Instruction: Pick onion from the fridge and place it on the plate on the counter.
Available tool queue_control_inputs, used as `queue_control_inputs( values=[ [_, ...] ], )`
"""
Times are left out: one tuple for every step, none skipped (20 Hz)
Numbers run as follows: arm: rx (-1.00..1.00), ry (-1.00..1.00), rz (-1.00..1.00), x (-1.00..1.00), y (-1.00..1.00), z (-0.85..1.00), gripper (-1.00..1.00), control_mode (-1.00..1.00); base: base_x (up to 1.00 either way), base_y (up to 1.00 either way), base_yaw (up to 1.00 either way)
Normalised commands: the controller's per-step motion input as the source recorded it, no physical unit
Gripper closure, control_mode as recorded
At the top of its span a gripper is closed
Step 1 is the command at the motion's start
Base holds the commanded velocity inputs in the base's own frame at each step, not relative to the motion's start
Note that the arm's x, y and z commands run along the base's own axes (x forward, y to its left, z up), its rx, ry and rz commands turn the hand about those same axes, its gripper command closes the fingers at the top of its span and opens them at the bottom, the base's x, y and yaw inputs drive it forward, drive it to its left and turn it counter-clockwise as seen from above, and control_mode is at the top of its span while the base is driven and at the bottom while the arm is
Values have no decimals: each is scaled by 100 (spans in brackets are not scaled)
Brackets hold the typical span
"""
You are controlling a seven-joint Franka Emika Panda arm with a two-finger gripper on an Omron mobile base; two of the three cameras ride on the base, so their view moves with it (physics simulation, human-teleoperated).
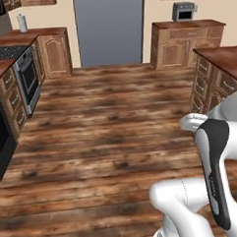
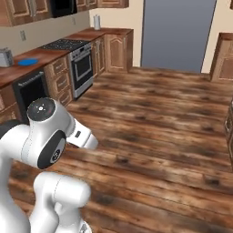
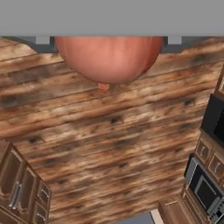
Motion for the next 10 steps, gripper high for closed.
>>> queue_control_inputs(
  values=[
    [0,0,0,0,0,0,100,100,100,0,30],
    [0,0,0,0,0,0,100,100,100,0,29],
    [0,0,0,0,0,0,100,100,100,0,29],
    [0,0,0,0,0,0,100,100,100,0,30],
    [0,0,0,0,0,0,100,100,100,0,30],
    [0,0,0,0,0,0,100,100,100,0,31],
    [0,0,0,0,0,0,100,100,100,0,31],
    [0,0,0,0,0,0,100,100,100,0,32],
    [0,0,0,0,0,0,100,100,100,0,32],
    [0,0,0,0,0,0,100,100,100,0,32]
  ],
)
